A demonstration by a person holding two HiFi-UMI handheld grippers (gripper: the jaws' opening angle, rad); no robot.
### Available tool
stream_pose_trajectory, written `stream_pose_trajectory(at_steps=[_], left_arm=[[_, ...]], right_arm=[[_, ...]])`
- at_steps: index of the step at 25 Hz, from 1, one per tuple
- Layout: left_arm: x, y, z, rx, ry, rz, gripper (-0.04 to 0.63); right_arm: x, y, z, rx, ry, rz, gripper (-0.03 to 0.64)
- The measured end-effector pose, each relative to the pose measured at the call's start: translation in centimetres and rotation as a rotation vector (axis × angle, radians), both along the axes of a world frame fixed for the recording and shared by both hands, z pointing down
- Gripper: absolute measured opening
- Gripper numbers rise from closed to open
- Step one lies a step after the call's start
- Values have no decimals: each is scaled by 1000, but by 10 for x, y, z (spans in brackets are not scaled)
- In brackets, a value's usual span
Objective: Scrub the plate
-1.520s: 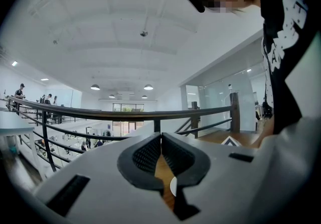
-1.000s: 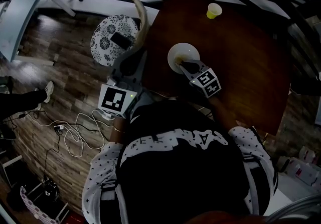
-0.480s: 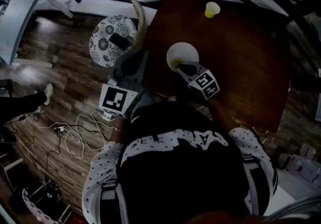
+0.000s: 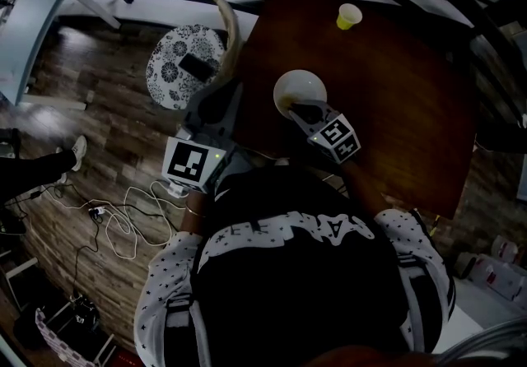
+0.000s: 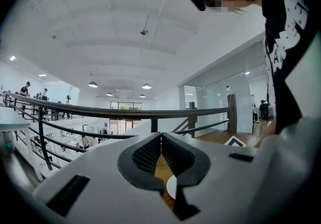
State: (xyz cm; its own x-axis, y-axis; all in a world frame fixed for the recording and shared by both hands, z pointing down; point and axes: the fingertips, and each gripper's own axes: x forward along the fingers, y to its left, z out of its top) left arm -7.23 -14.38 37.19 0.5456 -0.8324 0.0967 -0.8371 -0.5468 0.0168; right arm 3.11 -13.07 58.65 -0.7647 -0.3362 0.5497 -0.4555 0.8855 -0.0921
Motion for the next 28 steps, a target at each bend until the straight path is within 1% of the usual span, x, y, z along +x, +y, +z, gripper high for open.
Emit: stream_pose_trajectory(at_steps=[5,19,28], left_arm=[[0,-1,1,-3,2,-9,15],[-5,-4,-2,0,-8,-38,15],[-16,1,-5,7,-17,-67,15]], right_arm=[[3,-11,-14,55,-25,1,49],[11,-36,-18,78,-14,10,49],[18,-52,-20,102,3,34,49]])
